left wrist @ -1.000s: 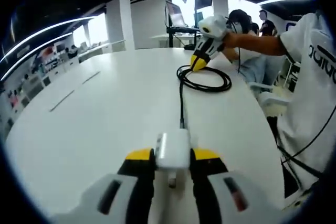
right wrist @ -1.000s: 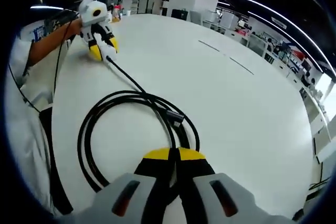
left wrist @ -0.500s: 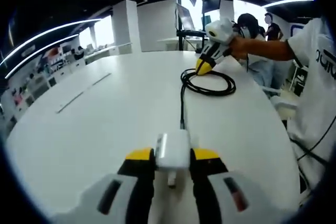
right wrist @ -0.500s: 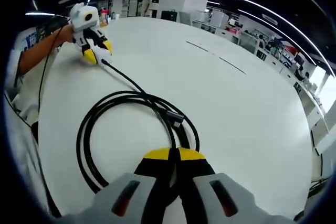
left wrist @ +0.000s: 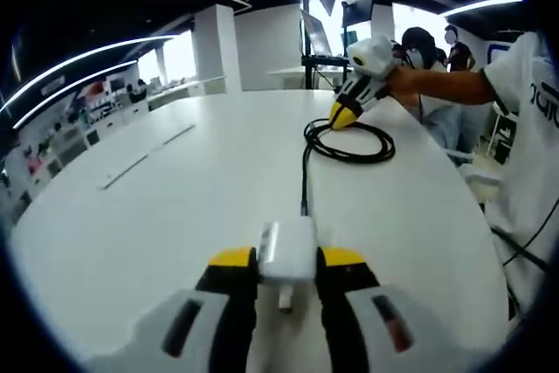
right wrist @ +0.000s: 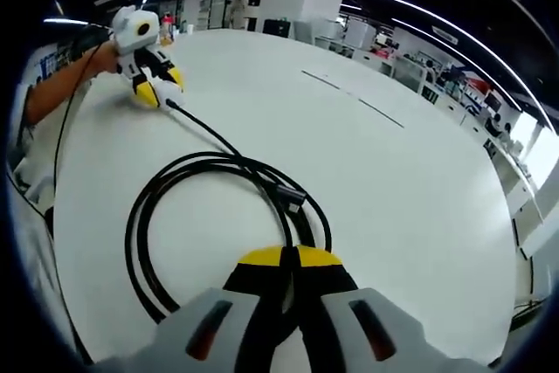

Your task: Plug the desk Type‑C cable into the charger adapter.

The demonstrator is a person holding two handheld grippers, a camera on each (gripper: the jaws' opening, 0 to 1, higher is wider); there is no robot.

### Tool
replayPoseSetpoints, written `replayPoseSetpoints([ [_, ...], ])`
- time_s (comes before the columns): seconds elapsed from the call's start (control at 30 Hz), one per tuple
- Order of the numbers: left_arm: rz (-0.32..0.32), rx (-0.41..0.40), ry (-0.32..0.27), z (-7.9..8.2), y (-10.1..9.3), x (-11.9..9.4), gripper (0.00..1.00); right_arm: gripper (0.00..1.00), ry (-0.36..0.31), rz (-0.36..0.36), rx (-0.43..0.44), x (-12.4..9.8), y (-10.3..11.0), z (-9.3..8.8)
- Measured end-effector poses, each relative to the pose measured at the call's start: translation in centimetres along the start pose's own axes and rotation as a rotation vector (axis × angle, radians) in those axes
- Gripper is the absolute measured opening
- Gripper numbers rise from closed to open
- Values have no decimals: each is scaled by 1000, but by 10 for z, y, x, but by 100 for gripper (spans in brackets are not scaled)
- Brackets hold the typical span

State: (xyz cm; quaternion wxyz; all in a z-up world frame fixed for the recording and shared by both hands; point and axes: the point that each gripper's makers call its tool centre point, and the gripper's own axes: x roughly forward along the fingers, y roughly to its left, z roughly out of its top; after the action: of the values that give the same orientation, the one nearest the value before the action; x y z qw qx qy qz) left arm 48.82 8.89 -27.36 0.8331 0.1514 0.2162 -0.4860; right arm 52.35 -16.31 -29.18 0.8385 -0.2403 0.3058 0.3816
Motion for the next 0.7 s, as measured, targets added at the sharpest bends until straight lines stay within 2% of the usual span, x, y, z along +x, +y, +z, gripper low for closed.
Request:
replayPoseSetpoints([
  [0.03, 3, -1, -2, 1, -4, 1, 26, 2, -4, -2, 2, 0, 0, 0],
  [0.1, 9, -12, -15, 1, 0, 1, 26, 3, -9, -8, 1, 0, -1, 0],
  [0.13, 15, -26, -32, 4, -7, 1, 26, 4, -11, -11, -3, 1, -2, 1],
  [0.17, 18, -45, -74, 11, -10, 1, 26, 5, -19, -23, -5, 1, -4, 1],
  [0.23, 26, -58, -116, 19, -9, -3, 27, 7, -56, -24, 3, 0, -3, 5],
  [0.27, 30, -62, -121, 17, -5, -5, 28, 8, -72, -22, 19, -1, -2, 7],
  [0.37, 45, -73, -153, 22, -12, -8, 33, 11, -94, -23, 24, -2, -3, 9],
  [0.47, 71, -83, -186, 24, -11, -11, 34, 14, -174, -32, 26, -8, 1, 15],
  [0.5, 140, -96, -231, 30, -8, -15, 36, 15, -204, -38, 33, -9, 2, 18],
  [0.53, 190, -98, -273, 38, -13, -18, 38, 16, -239, -47, 43, -11, 3, 21],
  [0.6, 250, -117, -344, 44, -17, -26, 39, 19, -311, -50, 47, -15, 8, 28],
  [0.7, 316, -147, -404, 44, -13, -38, 45, 23, -390, -44, 88, -17, 13, 36],
])
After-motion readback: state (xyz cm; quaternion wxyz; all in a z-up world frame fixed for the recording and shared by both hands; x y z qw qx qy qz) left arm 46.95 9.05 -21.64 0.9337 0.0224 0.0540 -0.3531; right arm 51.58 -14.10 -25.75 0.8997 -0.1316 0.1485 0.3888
